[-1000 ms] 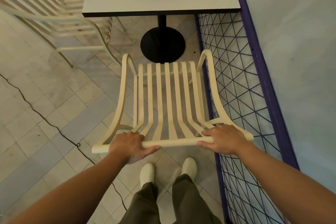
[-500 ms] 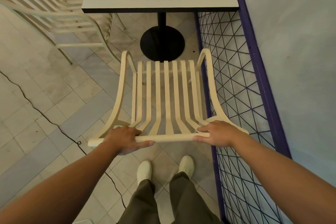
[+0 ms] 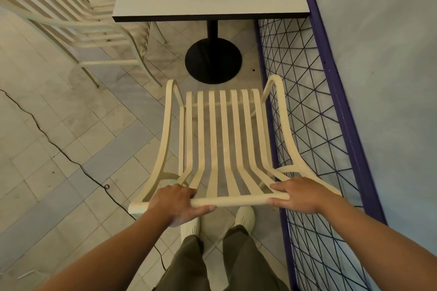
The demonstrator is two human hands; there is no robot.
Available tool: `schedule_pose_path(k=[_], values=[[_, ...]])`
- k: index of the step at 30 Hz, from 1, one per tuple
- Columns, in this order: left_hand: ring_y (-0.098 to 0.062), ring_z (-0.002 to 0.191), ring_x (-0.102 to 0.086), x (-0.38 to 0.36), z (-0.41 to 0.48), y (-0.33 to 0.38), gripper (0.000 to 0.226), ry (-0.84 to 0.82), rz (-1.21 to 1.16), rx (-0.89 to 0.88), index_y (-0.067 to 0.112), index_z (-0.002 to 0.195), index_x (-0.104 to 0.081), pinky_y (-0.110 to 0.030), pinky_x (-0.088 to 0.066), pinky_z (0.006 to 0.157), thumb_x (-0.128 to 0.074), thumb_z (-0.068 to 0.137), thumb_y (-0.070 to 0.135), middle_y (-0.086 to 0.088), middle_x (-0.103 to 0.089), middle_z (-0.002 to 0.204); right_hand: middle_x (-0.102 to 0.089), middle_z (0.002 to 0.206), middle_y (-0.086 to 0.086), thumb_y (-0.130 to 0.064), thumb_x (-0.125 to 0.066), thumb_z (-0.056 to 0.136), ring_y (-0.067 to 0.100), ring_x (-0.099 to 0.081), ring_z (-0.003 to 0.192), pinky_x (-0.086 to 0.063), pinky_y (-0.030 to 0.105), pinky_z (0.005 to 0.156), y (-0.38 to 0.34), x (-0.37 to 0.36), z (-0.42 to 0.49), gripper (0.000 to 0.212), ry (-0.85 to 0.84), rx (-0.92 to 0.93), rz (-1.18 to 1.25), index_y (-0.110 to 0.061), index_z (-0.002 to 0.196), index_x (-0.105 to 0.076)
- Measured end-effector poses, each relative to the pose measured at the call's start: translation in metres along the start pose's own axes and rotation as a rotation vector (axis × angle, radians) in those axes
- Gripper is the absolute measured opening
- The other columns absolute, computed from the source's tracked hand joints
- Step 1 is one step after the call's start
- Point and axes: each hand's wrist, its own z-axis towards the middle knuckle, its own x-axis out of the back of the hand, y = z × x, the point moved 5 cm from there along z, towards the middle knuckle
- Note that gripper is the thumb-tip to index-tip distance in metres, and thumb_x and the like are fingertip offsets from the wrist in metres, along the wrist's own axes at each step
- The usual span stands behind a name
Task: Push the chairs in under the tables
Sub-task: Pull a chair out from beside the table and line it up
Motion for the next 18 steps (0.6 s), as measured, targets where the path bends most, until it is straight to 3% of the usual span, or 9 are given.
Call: schedule_pose_path(k=[4, 8, 12, 15, 18], values=[[-0.009, 0.085, -0.064, -0.004, -0.001, -0.004, 0.113, 0.012, -0.047, -0.041, 0.037, 0.126, -0.062, -0.03, -0.055, 0.083, -0.007, 0.056, 0.106, 0.016, -0.066, 0.099, -0.064, 0.113, -0.01, -0.094, -0.037, 0.069, 0.009, -0.059, 0.092, -0.052, 0.032, 0.079, 0.001, -0.006, 0.0, 0.085, 0.013, 0.054, -0.036, -0.038, 0.131, -0.052], [-0.007, 0.083, -0.064, -0.001, -0.001, -0.003, 0.117, 0.015, -0.039, -0.042, 0.038, 0.124, -0.063, -0.03, -0.056, 0.081, -0.004, 0.049, 0.107, 0.016, -0.067, 0.097, -0.063, 0.103, -0.012, -0.088, -0.041, 0.074, 0.008, -0.058, 0.085, -0.052, 0.031, 0.075, 0.0, -0.004, 0.0, 0.071, 0.057, 0.094, -0.081, -0.039, 0.124, -0.053], [-0.007, 0.073, -0.064, 0.001, -0.001, -0.001, 0.106, 0.034, 0.001, -0.007, 0.039, 0.121, -0.066, -0.025, -0.056, 0.074, -0.013, 0.058, 0.106, 0.017, -0.065, 0.085, -0.062, 0.097, -0.016, -0.09, -0.035, 0.073, 0.004, -0.057, 0.081, -0.049, 0.027, 0.069, 0.002, -0.003, 0.001, 0.07, 0.126, 0.129, -0.115, -0.041, 0.12, -0.054], [-0.007, 0.073, -0.064, 0.003, 0.003, -0.002, 0.111, 0.05, -0.004, 0.005, 0.039, 0.122, -0.066, -0.024, -0.056, 0.074, -0.009, 0.055, 0.106, 0.017, -0.066, 0.086, -0.06, 0.095, -0.017, -0.095, -0.031, 0.07, 0.003, -0.055, 0.079, -0.041, 0.022, 0.063, 0.004, 0.001, 0.004, 0.077, 0.154, 0.148, -0.134, -0.041, 0.12, -0.055], [-0.005, 0.076, -0.064, 0.015, 0.014, 0.0, 0.119, 0.07, -0.01, -0.007, 0.038, 0.121, -0.067, -0.025, -0.057, 0.075, -0.001, 0.049, 0.107, 0.016, -0.067, 0.088, -0.066, 0.105, -0.013, -0.091, -0.036, 0.074, 0.007, -0.059, 0.087, -0.047, 0.026, 0.071, 0.009, 0.014, 0.01, 0.077, 0.175, 0.135, -0.16, -0.038, 0.128, -0.056]])
